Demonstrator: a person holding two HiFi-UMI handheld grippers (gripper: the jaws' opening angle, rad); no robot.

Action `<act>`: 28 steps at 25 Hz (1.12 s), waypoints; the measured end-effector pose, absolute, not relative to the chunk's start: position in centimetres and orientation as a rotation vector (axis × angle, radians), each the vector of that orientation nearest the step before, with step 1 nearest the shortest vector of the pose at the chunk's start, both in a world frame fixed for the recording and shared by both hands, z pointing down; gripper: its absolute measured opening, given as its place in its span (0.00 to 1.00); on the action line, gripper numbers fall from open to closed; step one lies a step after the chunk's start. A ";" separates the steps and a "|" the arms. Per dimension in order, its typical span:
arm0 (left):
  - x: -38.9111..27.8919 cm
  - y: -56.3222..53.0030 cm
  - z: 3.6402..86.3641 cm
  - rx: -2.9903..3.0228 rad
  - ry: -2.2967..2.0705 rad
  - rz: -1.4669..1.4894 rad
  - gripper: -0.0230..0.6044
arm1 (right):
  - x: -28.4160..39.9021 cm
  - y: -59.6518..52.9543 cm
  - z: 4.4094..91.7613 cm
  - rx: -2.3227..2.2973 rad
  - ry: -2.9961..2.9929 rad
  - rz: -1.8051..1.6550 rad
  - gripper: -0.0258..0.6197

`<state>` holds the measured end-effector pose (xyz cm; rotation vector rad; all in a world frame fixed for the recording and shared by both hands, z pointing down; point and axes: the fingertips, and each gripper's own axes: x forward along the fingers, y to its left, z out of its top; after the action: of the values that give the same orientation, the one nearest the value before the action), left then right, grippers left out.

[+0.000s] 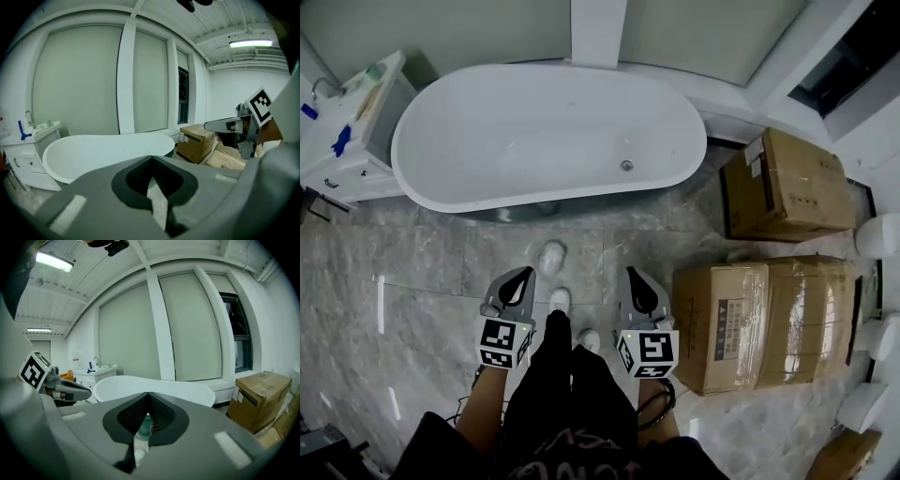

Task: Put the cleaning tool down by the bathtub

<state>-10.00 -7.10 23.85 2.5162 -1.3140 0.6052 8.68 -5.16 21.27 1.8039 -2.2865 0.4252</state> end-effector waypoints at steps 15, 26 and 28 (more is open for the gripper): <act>-11.3 -4.6 11.9 2.643 -1.502 0.399 0.04 | 8.6 -1.3 10.7 1.803 -2.356 0.165 0.06; -10.9 -3.7 6.2 2.745 -1.583 0.282 0.04 | 10.1 -0.3 5.7 1.866 -2.404 0.034 0.06; -10.8 -3.4 5.8 2.751 -1.588 0.281 0.04 | 10.2 0.0 5.5 1.871 -2.407 0.029 0.06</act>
<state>-10.85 -3.40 5.83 2.7514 -1.5880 0.2805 10.20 0.04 5.49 1.8707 -2.4069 0.0291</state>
